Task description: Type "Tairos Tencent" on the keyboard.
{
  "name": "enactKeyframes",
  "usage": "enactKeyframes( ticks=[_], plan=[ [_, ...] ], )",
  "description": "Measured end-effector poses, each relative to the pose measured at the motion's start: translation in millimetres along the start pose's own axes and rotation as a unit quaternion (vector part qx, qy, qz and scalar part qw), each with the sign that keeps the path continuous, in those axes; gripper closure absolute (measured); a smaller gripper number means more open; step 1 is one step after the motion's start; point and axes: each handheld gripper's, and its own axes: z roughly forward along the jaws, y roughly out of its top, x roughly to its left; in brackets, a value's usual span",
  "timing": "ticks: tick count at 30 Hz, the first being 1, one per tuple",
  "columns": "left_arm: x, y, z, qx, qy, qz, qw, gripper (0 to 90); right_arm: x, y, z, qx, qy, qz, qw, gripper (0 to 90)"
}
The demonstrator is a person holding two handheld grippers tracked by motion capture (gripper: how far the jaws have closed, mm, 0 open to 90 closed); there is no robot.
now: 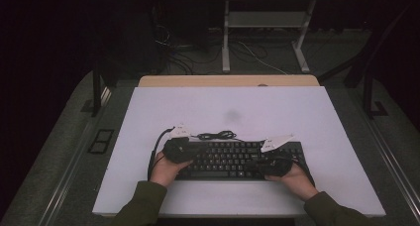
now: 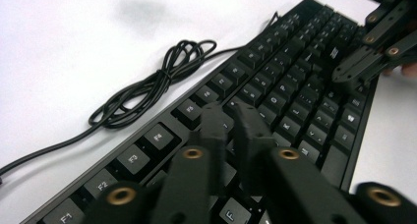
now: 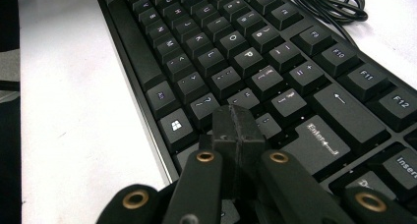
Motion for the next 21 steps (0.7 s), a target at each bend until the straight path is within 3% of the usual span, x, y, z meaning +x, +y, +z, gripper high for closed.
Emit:
enactKeyframes(
  ticks=[4,21],
  plan=[
    [-1.7,-1.1,3.6,0.022,0.005,0.006,0.9997,88.4,-0.1,-0.1,0.0,0.0,0.0,-0.001,1.0,89.3],
    [0.1,-4.6,9.1,0.047,0.002,0.006,0.9989,88.5,-0.4,-0.3,0.1,-0.001,0.001,-0.001,1.0,89.3]
  ],
)
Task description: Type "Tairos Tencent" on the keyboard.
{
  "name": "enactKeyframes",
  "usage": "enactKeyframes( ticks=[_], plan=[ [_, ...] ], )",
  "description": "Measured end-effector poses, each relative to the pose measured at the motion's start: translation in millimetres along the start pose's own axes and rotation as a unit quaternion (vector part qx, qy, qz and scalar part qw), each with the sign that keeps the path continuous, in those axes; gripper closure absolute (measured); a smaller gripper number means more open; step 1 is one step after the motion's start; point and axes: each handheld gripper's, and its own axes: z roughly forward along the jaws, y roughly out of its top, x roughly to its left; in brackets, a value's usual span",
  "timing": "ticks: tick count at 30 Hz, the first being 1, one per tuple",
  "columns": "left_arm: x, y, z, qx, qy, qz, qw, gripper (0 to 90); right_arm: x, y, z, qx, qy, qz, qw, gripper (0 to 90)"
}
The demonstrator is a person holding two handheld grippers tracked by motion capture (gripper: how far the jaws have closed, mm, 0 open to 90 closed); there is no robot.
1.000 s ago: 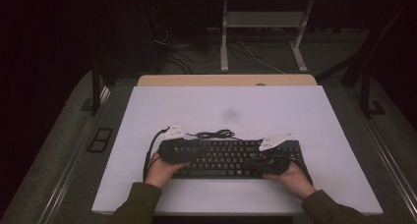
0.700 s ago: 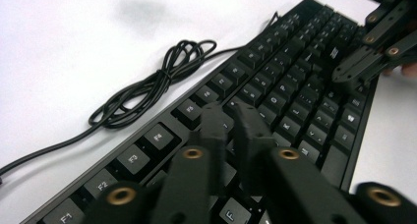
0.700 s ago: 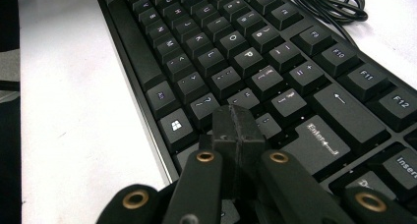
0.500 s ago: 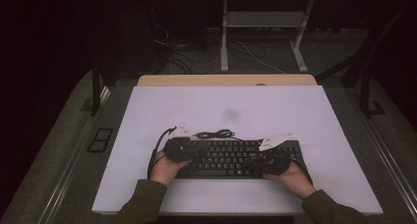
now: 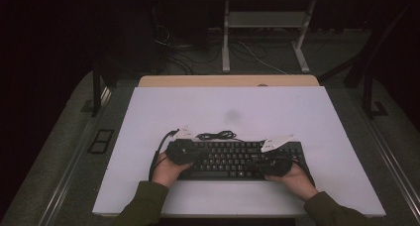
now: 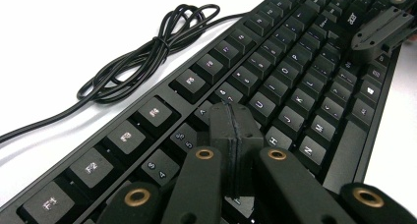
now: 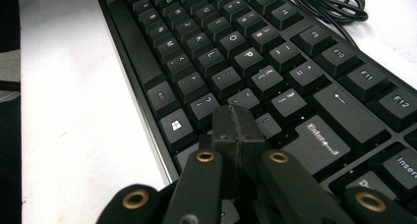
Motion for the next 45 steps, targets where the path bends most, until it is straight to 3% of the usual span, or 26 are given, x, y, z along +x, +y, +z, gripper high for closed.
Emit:
enactKeyframes(
  ticks=[16,29,36,45],
  plan=[
    [-0.7,-1.3,2.9,0.004,-0.003,-0.002,1.0,88.5,-0.4,-0.2,0.1,-0.001,0.001,0.0,1.0,89.3],
    [-1.0,-0.2,-2.7,-0.007,-0.008,0.001,0.9999,88.1,-0.4,-0.1,0.0,-0.001,0.001,0.0,1.0,89.3],
    [-1.7,-2.3,-8.0,-0.019,-0.01,0.003,0.9998,74.7,0.0,0.1,-0.1,0.0,0.0,0.0,1.0,89.3],
    [-2.1,-7.5,-16.8,-0.038,-0.008,0.013,0.9991,47.6,-0.1,0.2,-0.1,0.0,0.0,0.001,1.0,89.3]
  ],
)
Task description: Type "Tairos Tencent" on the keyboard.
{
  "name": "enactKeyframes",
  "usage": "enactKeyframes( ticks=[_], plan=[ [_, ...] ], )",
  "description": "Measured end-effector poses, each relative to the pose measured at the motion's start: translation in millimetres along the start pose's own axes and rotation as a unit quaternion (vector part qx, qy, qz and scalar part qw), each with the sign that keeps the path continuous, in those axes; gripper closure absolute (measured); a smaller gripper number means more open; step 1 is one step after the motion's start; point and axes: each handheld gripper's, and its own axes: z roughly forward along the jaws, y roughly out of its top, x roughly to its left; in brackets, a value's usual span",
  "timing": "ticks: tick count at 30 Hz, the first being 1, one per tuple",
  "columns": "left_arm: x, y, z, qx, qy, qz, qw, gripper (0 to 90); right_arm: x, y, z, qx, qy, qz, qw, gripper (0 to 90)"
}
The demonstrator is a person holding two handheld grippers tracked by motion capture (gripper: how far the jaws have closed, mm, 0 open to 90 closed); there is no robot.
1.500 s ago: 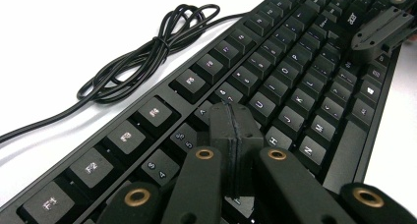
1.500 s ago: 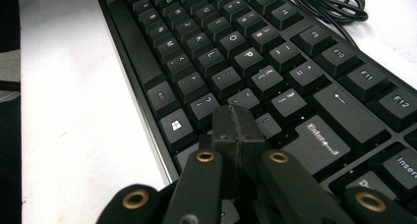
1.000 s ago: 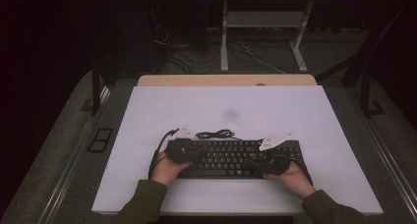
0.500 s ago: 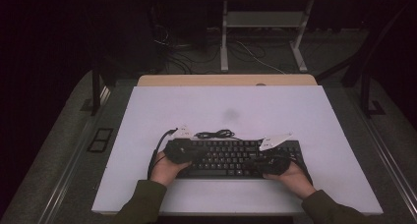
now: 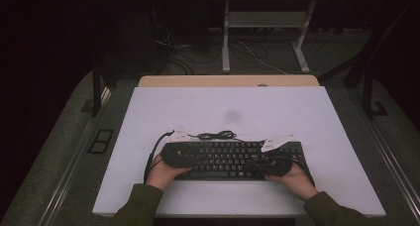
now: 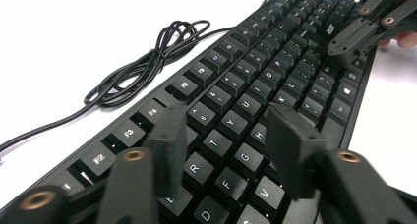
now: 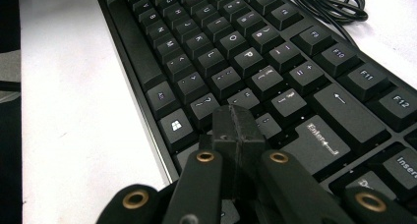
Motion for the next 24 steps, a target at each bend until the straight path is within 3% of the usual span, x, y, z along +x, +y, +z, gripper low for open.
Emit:
enactKeyframes(
  ticks=[6,8,18,24],
  plan=[
    [-1.0,-5.5,-5.8,-0.012,0.0,0.004,0.9999,25.2,-0.1,-0.1,0.0,-0.001,0.0,-0.001,1.0,89.3],
    [-0.8,-7.4,-7.4,-0.013,-0.001,0.002,0.9999,21.7,0.0,-0.1,0.0,0.0,0.0,0.0,1.0,89.3],
    [0.3,-13.5,-15.2,-0.023,-0.001,0.0,0.9997,19.5,-0.8,3.0,-5.7,-0.02,0.004,0.003,0.9998,89.0],
    [0.0,-16.4,-19.8,-0.03,-0.001,-0.004,0.9996,19.0,-2.2,6.2,-8.6,-0.038,0.01,0.011,0.9992,78.6]
  ],
)
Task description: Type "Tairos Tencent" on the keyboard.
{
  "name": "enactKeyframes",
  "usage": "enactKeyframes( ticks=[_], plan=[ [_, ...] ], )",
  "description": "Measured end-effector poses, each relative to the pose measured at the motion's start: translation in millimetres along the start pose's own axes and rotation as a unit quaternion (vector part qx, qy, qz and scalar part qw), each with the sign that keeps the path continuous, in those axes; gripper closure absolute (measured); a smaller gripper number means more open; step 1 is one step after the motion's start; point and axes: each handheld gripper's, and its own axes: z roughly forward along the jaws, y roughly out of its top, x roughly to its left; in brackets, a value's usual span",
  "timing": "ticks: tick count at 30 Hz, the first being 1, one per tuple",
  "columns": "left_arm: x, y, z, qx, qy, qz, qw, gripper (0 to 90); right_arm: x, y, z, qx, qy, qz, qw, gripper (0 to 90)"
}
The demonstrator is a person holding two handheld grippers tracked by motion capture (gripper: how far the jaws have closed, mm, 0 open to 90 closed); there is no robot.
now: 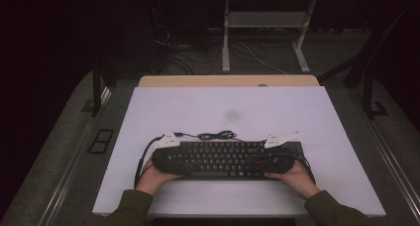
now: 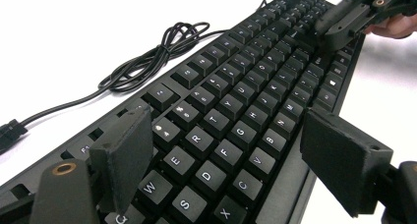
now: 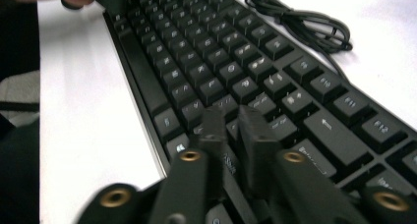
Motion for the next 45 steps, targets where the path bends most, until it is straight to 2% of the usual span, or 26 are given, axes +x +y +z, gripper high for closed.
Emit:
enactKeyframes(
  ticks=[3,15,26,29,34,39,45],
  plan=[
    [-1.6,-0.4,-0.6,-0.001,-0.001,0.002,1.0,18.9,-0.9,5.2,1.5,-0.014,0.008,0.003,0.9999,69.0],
    [-2.9,-4.9,-6.1,-0.009,0.006,-0.003,0.9999,18.3,0.4,20.4,11.7,-0.048,0.005,0.006,0.9988,40.3],
    [0.7,-6.7,-9.0,-0.011,0.012,-0.004,0.9999,20.9,1.4,31.4,24.8,-0.064,0.015,0.007,0.9978,35.3],
    [3.0,-7.3,-10.5,-0.009,0.014,0.004,0.9998,23.2,1.5,34.3,29.1,-0.064,0.015,0.008,0.9978,34.9],
    [4.9,-8.5,-13.0,-0.013,0.013,0.002,0.9998,29.9,2.5,39.9,35.5,-0.066,0.015,0.002,0.9977,34.7],
    [5.7,-9.2,-14.2,-0.01,0.012,0.008,0.9998,37.8,4.6,43.2,39.5,-0.068,0.016,-0.002,0.9976,34.6],
    [8.5,-11.1,-15.1,0.002,0.023,0.014,0.9996,50.7,4.5,41.6,40.5,-0.063,0.015,-0.003,0.9979,34.5]
  ],
)
